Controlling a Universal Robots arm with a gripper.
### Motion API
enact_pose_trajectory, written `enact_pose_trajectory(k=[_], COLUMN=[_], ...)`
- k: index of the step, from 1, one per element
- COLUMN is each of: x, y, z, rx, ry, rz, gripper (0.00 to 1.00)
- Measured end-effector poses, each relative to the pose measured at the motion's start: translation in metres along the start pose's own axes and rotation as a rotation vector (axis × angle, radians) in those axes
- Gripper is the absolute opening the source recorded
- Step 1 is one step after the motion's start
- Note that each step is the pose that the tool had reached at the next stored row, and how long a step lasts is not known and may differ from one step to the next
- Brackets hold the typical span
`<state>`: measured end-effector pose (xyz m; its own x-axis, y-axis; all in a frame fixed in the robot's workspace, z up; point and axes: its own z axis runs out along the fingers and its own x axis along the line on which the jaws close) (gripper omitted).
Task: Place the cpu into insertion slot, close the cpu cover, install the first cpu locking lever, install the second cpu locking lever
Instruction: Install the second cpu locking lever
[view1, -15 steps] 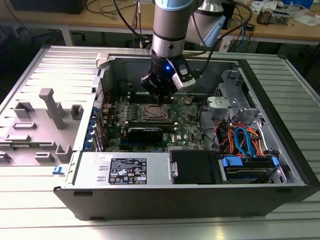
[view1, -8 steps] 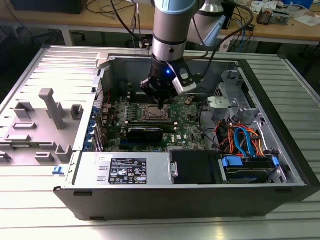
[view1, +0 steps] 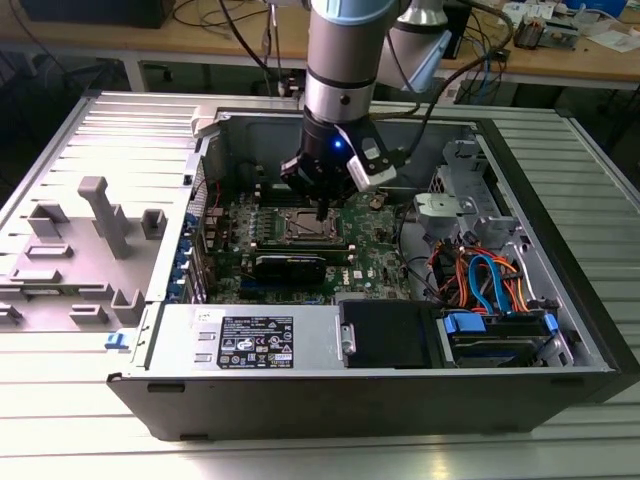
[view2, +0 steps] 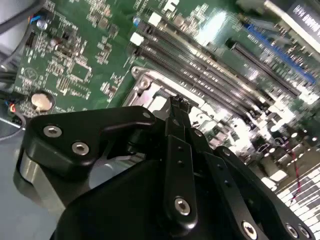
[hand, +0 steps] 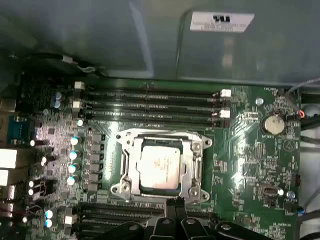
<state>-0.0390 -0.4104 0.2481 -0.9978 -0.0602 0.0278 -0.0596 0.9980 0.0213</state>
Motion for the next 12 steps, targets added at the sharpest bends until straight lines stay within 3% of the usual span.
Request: enact_pose_trajectory(k=[1,2,3,5,7,12], x=[0.0007,0.0114,0.0246,0.0332,0.037,0.0373], y=[-0.0109,-0.0172,-0.0165,-0.0159,-0.0157,-0.0158], z=[-0.0003,-0.0001,0.0003,0.0007,0.002,0.0082], rx=[-0.0003,-0.0043,-0.0092,-0.011,-0.0131,-0.0269], ry=[0.0,-0.0003,-0.0004,-0.0005,-0.0004,-0.0008], rz=[0.0,-0.001,-0.004,-0.008,-0.016,-0.034], gripper=[0.11,0.11,0.11,0.11,0.11,0.11])
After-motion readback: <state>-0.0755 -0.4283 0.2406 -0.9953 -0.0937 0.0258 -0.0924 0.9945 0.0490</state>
